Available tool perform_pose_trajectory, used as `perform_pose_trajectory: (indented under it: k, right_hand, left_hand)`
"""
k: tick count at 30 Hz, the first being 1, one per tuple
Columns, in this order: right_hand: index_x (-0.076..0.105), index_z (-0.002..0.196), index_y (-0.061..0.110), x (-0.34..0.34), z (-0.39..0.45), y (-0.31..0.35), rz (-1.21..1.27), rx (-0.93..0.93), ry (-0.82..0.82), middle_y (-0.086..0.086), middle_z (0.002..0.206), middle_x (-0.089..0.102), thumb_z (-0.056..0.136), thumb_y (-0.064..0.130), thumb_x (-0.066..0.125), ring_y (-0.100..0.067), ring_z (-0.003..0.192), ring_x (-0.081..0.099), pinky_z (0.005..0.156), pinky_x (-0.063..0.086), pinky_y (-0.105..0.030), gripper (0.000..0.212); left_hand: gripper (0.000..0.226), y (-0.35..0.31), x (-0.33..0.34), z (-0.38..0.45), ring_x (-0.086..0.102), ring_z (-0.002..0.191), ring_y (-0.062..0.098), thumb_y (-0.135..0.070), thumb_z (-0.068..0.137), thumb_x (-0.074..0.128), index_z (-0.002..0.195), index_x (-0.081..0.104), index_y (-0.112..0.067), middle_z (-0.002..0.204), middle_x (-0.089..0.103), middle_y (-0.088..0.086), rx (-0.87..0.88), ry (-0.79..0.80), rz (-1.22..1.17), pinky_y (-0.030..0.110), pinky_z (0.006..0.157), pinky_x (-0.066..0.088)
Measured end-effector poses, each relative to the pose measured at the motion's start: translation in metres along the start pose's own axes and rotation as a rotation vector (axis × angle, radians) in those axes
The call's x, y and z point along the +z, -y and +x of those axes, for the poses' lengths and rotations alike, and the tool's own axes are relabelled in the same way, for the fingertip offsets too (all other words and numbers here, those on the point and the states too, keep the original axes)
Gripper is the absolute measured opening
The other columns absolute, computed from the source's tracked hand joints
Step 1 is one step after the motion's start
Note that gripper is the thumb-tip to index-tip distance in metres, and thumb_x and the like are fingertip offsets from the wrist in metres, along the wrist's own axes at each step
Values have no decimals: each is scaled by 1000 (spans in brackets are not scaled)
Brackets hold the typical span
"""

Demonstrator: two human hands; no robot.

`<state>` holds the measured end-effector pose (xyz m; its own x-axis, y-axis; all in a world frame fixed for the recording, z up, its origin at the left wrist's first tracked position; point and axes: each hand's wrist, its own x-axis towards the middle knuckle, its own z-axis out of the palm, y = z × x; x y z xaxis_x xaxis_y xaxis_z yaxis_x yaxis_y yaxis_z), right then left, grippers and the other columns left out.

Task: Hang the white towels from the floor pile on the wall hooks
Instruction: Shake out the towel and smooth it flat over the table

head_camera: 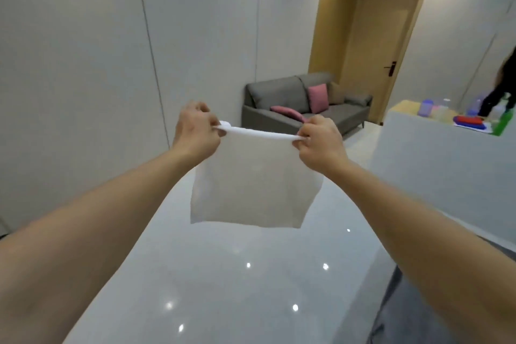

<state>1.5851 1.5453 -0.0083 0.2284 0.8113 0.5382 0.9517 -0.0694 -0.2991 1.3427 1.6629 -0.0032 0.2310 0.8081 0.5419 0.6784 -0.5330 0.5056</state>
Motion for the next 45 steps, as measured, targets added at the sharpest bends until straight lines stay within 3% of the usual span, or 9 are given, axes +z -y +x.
perform_pose_trajectory:
  k: [2,5,12,18,26,34,38,42,45]
  right_hand:
    - [71,83,12,27,29,59,155,-52,82,-5,96,69,86,19,67,-24,92,61,76,47,-32,8]
    - [61,77,19,73,68,151,303,-141,188,0,76,62,88,19,67,-19,73,57,60,40,-26,12]
    - [73,93,20,204,128,388,446,-461,397,2,85,64,87,23,70,-20,86,60,72,44,-27,8]
    - [77,90,14,297,153,605,571,-733,542,-2,77,65,79,24,78,-20,80,62,66,40,-23,15]
    - [76,81,10,370,119,852,729,-1037,700,-1,69,63,73,23,84,-19,74,59,60,33,-25,17]
    - [62,78,15,420,44,1079,939,-1093,785,1,71,57,86,17,71,-18,67,52,50,35,-24,12]
    - [54,83,13,438,3,1190,978,-1140,819,0,75,55,92,12,60,-15,66,49,53,39,-29,10]
    - [54,85,21,452,-31,1301,944,-1216,861,-1,82,60,94,20,58,-21,76,58,67,53,-40,10]
    - [57,85,23,458,-55,1373,952,-1272,953,0,84,61,94,21,61,-20,78,59,72,55,-40,9]
  left_hand:
    - [11,52,-50,5,55,109,27,-14,82,75,87,74,-5,119,60,8,4,-49,91,25,90,41]
    - [14,129,-129,2,61,106,29,-14,81,76,90,75,-3,110,69,10,-64,-72,209,27,88,44]
    - [17,306,-296,-35,63,92,25,-26,77,82,88,76,-13,91,71,10,-444,-88,469,31,79,51]
    - [26,420,-431,-68,62,86,22,-35,70,86,81,75,-13,85,71,6,-699,-176,646,33,74,52]
    - [30,521,-565,-152,59,80,16,-34,67,88,68,65,-16,80,65,0,-1072,-344,670,38,70,56]
    - [31,627,-696,-228,48,64,16,-19,72,85,70,54,-14,72,56,1,-1148,-568,671,26,53,35]
    - [34,688,-776,-260,44,65,15,-7,73,78,68,47,-21,70,53,-5,-1095,-616,693,28,59,37]
    - [42,746,-856,-296,64,89,12,6,79,65,56,68,-29,82,70,-14,-1154,-617,690,28,81,51]
    - [37,779,-903,-322,64,103,13,-3,86,68,72,77,-35,103,74,-7,-1189,-610,694,29,96,51]
